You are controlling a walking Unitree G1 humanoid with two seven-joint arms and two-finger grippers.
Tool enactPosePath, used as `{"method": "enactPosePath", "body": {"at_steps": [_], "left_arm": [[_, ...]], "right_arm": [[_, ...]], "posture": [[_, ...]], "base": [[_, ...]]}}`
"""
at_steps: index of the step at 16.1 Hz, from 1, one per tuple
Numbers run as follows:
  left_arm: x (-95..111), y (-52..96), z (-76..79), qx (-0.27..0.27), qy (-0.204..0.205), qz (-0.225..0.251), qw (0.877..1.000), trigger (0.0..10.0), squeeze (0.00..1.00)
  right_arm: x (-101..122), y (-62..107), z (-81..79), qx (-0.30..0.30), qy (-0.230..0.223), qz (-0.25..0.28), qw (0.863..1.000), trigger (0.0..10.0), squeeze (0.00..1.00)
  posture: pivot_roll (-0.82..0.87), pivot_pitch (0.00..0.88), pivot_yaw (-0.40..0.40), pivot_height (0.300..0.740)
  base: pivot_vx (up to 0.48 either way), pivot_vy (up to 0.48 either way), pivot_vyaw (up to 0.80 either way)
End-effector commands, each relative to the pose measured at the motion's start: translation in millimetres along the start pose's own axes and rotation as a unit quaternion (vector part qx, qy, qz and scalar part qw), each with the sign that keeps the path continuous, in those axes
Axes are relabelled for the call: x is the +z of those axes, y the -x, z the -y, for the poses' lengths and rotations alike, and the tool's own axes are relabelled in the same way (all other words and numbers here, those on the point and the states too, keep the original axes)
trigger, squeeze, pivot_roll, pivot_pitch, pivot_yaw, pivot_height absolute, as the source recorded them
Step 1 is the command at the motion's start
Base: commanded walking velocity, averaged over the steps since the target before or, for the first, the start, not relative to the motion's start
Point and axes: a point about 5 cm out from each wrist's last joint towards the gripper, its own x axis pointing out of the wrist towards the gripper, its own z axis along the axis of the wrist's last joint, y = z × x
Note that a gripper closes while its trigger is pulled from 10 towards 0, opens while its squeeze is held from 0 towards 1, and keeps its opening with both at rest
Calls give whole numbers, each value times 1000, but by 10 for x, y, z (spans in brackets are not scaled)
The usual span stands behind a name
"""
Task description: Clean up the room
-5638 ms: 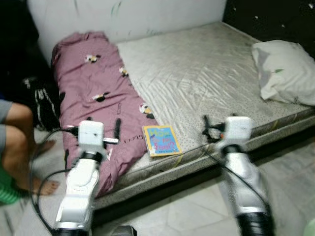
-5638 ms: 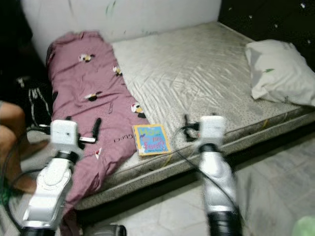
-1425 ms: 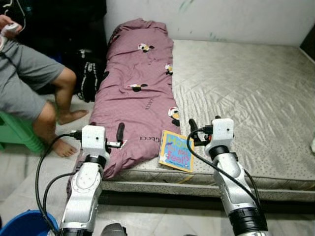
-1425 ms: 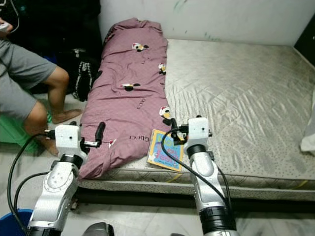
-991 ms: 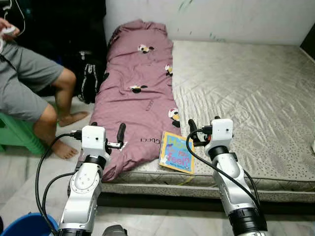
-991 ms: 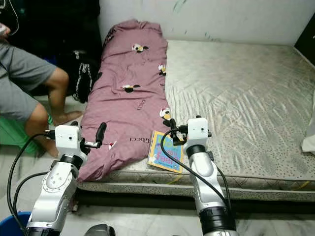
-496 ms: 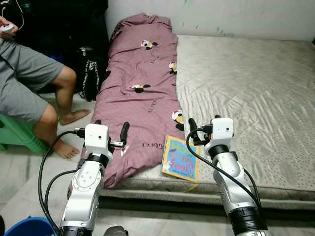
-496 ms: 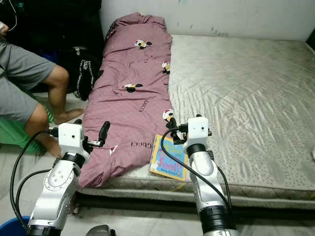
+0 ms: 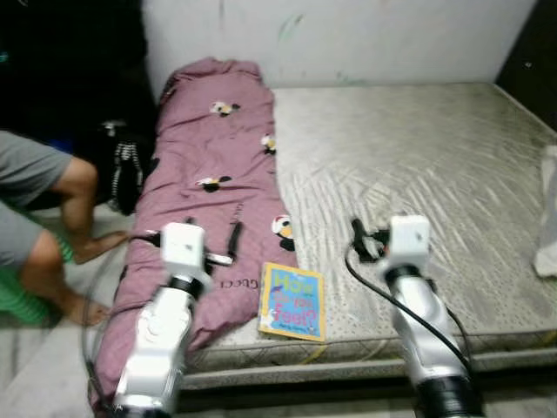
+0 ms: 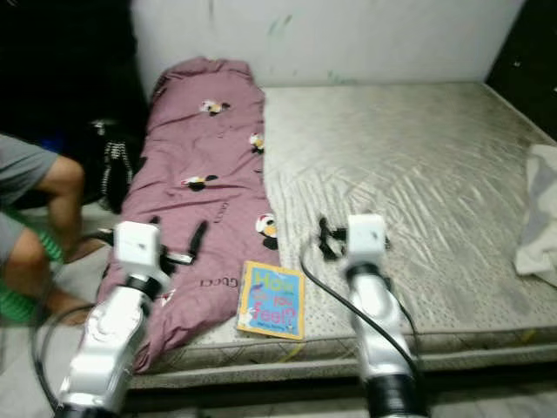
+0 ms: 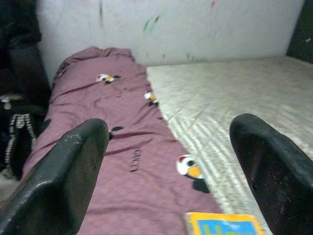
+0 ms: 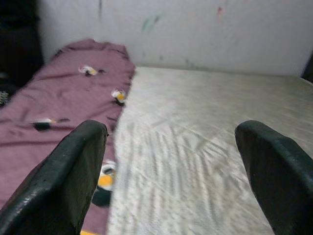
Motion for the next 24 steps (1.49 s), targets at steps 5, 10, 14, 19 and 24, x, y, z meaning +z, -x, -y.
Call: {"method": "enactPosePath", "body": {"at_steps": [5,10,14,19,24], "left_arm": [[-28,-1,-4,16,-10,-10,1000,10000,0],[-23,2,6,16,-7,-9,1000,10000,0],[-27,13,8,16,-4,-11,1000,10000,0],[-34,25,10,17,-3,-13,1000,10000,0],[-45,30,15,15,-4,-17,1000,10000,0]], "right_arm": [[52,-28,-26,9,8,4,1000,10000,0],[67,-38,-51,17,14,6,1000,10000,0],[65,-23,-73,25,21,8,999,10000,0],[60,-22,-56,23,20,5,1000,10000,0],[29,12,-71,24,21,-2,999,10000,0]], "posture": [[-12,0,-19,740],[-12,0,-22,740],[-9,0,-26,740],[-10,0,-30,740],[-14,0,-31,740]], "base": [[0,0,0],[0,-260,0],[0,-421,570],[0,-438,201],[0,-437,0]]}}
